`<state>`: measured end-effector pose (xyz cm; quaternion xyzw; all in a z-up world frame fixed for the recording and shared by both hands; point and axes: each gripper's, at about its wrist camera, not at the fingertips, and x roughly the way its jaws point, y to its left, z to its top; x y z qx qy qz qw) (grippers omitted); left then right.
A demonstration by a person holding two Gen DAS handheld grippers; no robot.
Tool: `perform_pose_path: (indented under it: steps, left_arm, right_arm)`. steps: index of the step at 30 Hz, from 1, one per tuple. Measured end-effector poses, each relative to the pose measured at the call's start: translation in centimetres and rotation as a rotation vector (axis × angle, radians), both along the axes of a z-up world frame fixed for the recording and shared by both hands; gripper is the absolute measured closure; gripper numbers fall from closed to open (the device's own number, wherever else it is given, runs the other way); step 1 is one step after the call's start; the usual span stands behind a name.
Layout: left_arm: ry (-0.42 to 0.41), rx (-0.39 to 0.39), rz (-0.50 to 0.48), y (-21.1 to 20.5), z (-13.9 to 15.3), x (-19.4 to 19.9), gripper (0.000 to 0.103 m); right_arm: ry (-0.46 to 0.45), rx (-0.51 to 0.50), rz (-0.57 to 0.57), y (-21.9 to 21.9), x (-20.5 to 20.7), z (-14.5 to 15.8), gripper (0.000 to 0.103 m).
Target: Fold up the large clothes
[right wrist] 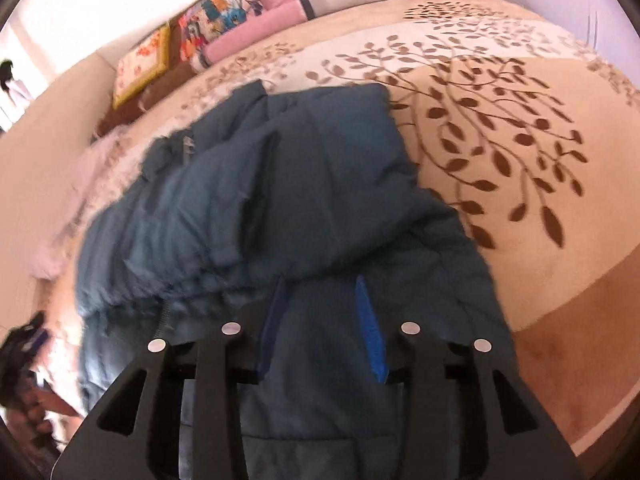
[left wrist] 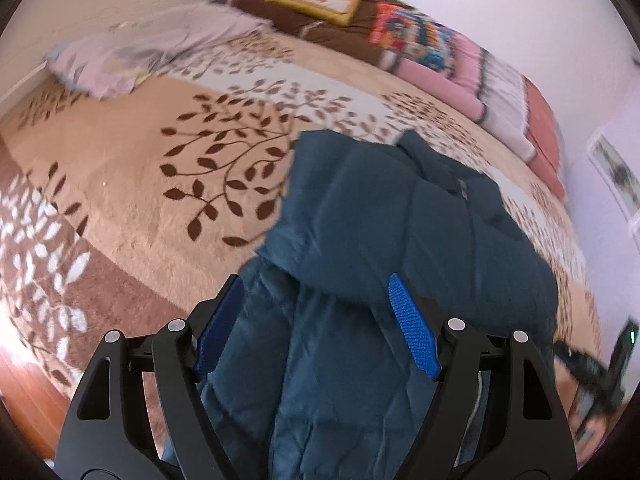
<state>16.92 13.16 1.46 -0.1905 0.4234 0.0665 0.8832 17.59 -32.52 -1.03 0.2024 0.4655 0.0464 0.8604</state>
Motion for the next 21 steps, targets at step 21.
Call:
perform_pose_path:
  steps: [21]
  left_arm:
    - [0.100, 0.056, 0.010, -1.1, -5.3, 9.3, 0.028]
  right_arm:
    - [0.091, -0.011, 0.049, 3.9, 2.6, -2.1, 0.097]
